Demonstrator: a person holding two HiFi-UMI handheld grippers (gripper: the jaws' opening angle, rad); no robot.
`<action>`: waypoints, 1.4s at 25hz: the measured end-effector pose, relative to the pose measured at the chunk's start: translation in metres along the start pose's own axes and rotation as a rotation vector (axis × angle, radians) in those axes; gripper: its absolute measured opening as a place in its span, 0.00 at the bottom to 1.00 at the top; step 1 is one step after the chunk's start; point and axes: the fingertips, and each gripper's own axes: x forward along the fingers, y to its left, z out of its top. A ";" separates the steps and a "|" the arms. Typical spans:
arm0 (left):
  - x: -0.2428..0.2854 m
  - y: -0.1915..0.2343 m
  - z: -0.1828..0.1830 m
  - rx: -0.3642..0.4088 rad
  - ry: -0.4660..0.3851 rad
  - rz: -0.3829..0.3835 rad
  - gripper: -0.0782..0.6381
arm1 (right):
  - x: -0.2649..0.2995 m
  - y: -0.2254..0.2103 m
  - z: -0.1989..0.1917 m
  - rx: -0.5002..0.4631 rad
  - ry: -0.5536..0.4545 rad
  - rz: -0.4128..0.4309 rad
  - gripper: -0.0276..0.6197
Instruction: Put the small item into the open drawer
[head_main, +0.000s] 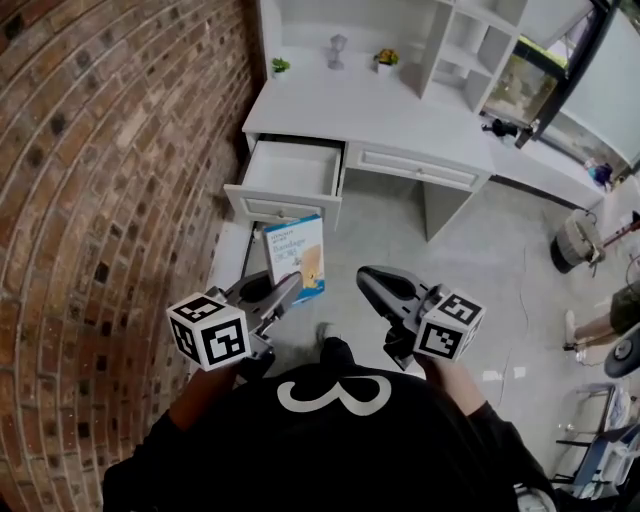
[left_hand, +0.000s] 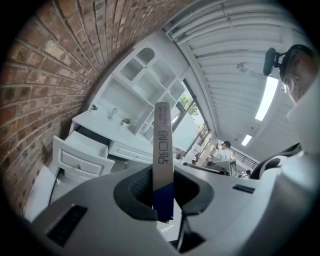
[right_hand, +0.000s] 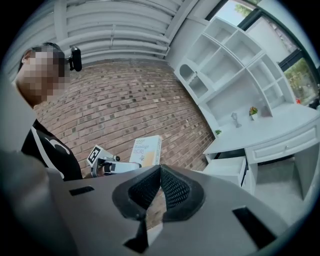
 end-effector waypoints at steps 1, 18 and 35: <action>0.009 0.004 0.005 -0.003 -0.001 0.003 0.19 | 0.003 -0.010 0.004 0.007 0.005 0.003 0.06; 0.160 0.074 0.070 -0.013 0.041 0.031 0.19 | 0.042 -0.170 0.068 0.082 0.028 0.040 0.06; 0.180 0.109 0.101 0.032 0.018 0.099 0.19 | 0.070 -0.208 0.092 0.056 0.029 0.114 0.06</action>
